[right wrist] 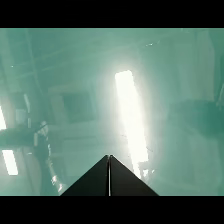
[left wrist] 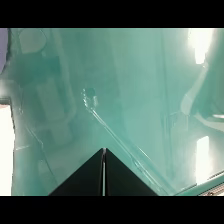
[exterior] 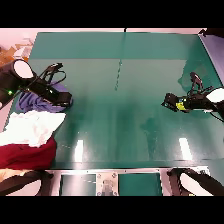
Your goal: Fold the shirts.
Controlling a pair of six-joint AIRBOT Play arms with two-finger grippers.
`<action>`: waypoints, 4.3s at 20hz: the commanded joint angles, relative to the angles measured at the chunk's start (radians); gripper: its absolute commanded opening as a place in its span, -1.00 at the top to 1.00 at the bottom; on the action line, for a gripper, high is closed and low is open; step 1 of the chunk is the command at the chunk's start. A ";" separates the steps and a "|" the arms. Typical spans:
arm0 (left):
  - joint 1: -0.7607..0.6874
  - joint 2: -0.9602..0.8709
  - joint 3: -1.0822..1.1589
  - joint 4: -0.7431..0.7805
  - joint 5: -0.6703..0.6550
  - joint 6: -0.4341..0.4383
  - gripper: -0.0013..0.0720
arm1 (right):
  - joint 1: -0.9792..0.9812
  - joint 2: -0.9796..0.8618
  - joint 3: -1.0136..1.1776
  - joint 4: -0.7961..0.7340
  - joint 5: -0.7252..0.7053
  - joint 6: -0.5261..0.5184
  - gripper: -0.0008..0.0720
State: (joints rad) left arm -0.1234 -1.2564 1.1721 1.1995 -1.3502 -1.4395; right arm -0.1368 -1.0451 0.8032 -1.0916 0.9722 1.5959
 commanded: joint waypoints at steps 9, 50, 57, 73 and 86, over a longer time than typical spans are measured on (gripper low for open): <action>0.000 0.000 0.000 0.000 0.000 0.000 0.88 | 0.000 0.000 0.000 0.000 0.000 0.000 0.94; 0.008 -0.247 0.462 0.183 0.203 0.130 0.89 | -0.058 0.000 0.069 0.070 0.019 -0.022 0.94; -0.458 -0.280 0.531 0.143 0.225 -0.027 0.88 | -0.186 0.000 0.215 0.070 0.198 -0.090 0.94; -0.092 -0.385 0.502 0.089 -0.096 -0.054 -0.98 | -0.163 -0.090 0.089 0.072 0.169 -0.090 -0.22; -0.068 -0.547 0.195 -0.562 0.512 0.292 -0.97 | 0.073 -0.534 0.142 0.433 0.011 -0.323 0.09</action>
State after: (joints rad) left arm -0.1780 -1.7691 1.3766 0.7441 -0.8967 -1.2274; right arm -0.0917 -1.5150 0.9218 -0.7361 0.9932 1.3304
